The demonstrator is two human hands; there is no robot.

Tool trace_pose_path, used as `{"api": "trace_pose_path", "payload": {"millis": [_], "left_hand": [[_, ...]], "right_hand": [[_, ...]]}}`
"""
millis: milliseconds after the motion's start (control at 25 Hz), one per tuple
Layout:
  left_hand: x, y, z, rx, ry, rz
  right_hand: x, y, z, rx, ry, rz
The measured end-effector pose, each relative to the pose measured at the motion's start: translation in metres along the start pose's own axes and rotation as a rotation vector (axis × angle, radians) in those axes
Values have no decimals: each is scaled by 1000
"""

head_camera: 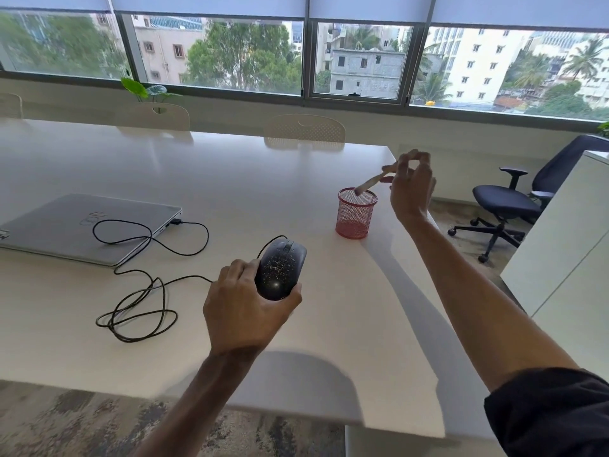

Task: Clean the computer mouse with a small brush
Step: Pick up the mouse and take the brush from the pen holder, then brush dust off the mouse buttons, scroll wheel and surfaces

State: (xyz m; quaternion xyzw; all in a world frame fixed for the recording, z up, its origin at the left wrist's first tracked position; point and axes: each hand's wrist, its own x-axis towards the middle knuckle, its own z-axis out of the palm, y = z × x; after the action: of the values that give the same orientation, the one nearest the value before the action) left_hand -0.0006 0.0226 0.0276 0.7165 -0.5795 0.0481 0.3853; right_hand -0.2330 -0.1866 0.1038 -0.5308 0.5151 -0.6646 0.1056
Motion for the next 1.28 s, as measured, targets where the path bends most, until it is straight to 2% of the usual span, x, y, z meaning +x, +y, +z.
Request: {"api": "trace_pose_path", "payload": {"millis": [160,440,1000,1280], "left_hand": [[-13,0,-11,2,-4,15],[-41,7,-26,-9,-16,4],[-96,5,-53,-89,-26,85],[-131,-20,-87,-147,-23,195]], "right_hand": [[-28,-28,-19,186,-73,-13],[-118,-62,-52,399,-240,132],[-211,-101,-103,228,-447,69],[-256,-133,-133,291,-291,121]]}}
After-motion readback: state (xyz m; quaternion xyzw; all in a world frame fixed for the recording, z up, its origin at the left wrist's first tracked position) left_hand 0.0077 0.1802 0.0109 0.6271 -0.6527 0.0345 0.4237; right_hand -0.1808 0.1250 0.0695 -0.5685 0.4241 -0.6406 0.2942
